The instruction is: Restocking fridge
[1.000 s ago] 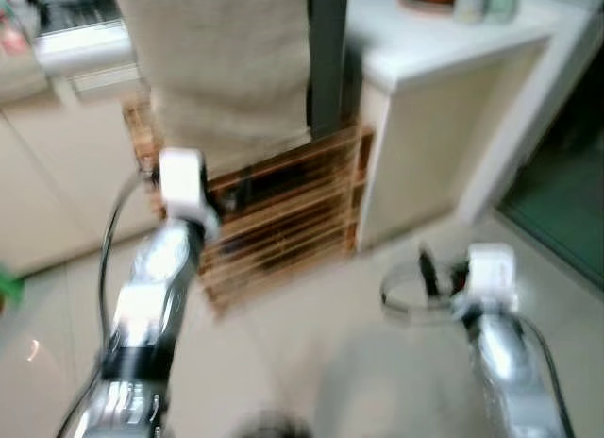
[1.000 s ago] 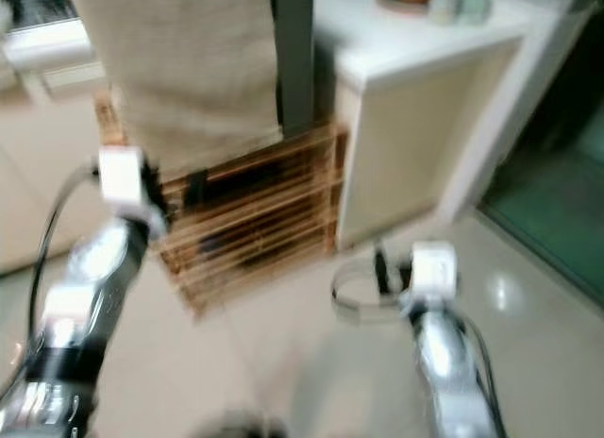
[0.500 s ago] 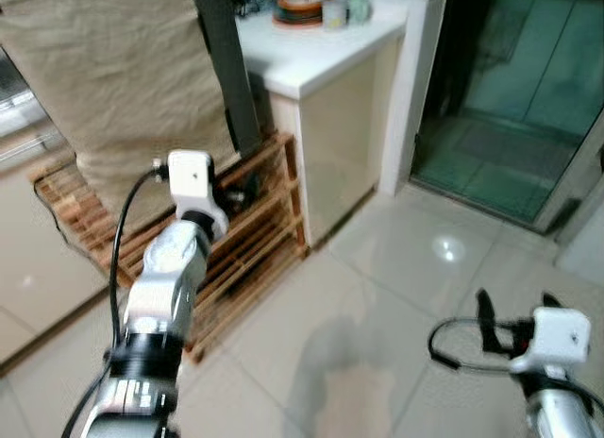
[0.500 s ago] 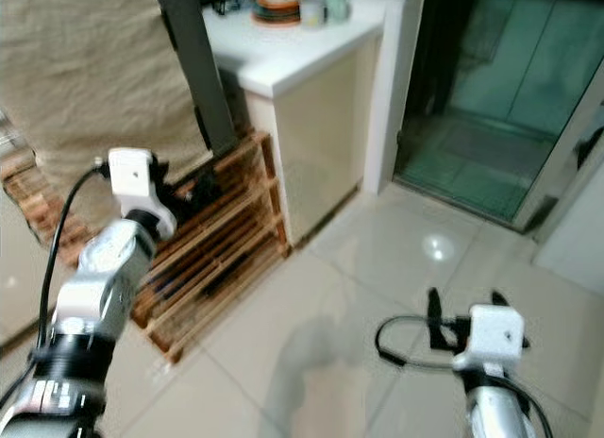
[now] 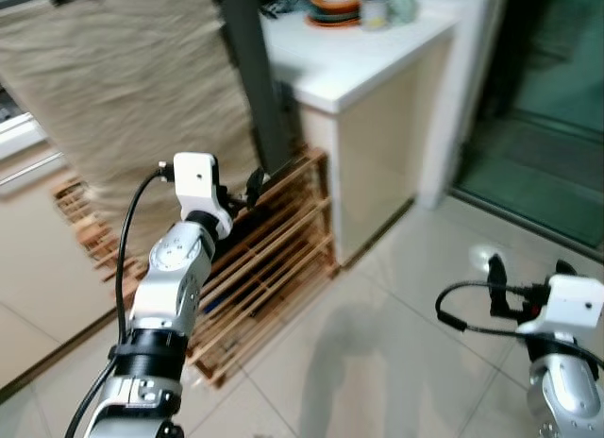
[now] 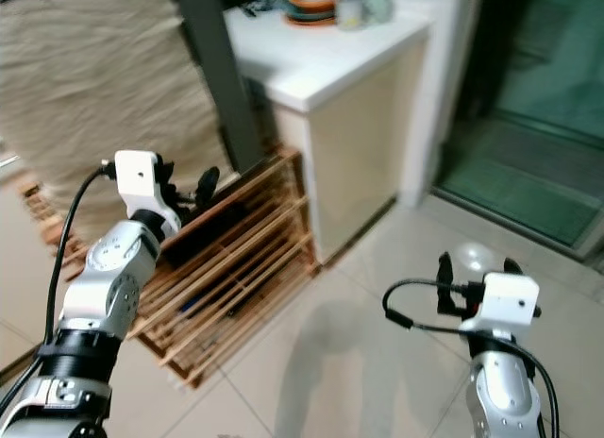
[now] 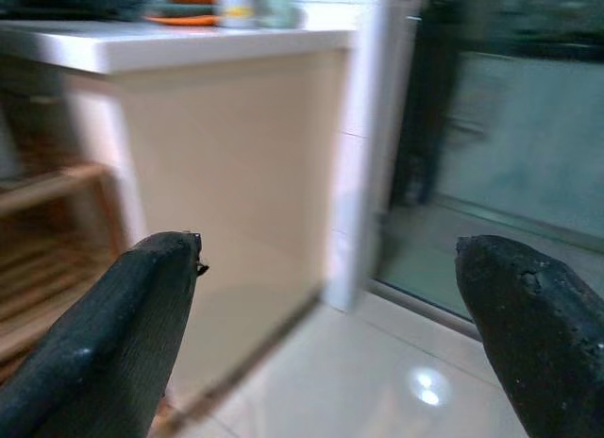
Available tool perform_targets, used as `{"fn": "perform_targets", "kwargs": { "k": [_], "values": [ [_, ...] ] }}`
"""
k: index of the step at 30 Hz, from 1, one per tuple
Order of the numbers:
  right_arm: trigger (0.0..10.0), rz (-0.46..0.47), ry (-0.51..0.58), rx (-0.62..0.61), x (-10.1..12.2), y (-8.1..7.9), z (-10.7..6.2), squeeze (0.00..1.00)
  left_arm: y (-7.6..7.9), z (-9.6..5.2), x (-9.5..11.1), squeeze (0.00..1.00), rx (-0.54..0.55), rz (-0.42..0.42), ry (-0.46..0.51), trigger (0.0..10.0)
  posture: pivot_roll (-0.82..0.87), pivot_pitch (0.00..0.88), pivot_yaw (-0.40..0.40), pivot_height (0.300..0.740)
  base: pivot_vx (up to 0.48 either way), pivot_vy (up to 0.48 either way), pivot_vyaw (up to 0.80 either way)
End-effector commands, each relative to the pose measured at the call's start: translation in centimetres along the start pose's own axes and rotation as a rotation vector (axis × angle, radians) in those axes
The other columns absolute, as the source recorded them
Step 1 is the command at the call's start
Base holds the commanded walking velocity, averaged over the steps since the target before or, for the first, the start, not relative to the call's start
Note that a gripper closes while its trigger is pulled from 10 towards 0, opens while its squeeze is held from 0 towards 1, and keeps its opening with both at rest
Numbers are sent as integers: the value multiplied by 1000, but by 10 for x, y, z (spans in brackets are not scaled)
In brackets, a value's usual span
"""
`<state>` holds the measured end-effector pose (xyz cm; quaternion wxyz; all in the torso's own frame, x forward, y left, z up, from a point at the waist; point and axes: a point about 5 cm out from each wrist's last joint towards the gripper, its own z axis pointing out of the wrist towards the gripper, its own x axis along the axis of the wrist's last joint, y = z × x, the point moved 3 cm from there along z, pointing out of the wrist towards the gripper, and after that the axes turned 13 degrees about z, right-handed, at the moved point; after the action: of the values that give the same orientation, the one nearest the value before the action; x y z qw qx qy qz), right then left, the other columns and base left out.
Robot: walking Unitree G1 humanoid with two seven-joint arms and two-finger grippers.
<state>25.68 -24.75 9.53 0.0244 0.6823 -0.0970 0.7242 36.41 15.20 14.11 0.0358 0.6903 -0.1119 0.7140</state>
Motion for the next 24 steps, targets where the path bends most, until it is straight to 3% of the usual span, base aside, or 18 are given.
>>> {"fn": "perform_targets", "kwargs": {
  "k": [1, 7, 11, 17, 24],
  "values": [
    [10000, 15, 14, 60, 6, -21, 5, 31, -3, -7, -5, 0, -3, -20, 1, 10000, -106, 0, 103, 740, 0, 428, -744],
    [10000, -27, 68, 147, 28, -44, 18, 31, 5, -19, -17, 0, -21, -63, -32, 10000, -97, 0, 89, 740, 0, 424, -775],
    [10000, -33, 102, 189, 45, -53, 26, 31, 11, -23, -23, 0, -35, -107, -48, 10000, -94, 0, 76, 740, 0, 424, -116],
    [10000, -27, 106, 196, 53, -55, 29, 27, 6, -22, -22, 0, -16, -112, -45, 10000, -96, 0, 67, 740, 0, 460, 0],
    [10000, -17, 70, 179, 49, -50, 31, 31, 3, -23, -21, 0, -11, -63, -50, 10000, -95, 0, 59, 740, 0, 479, 0]
  ]
}}
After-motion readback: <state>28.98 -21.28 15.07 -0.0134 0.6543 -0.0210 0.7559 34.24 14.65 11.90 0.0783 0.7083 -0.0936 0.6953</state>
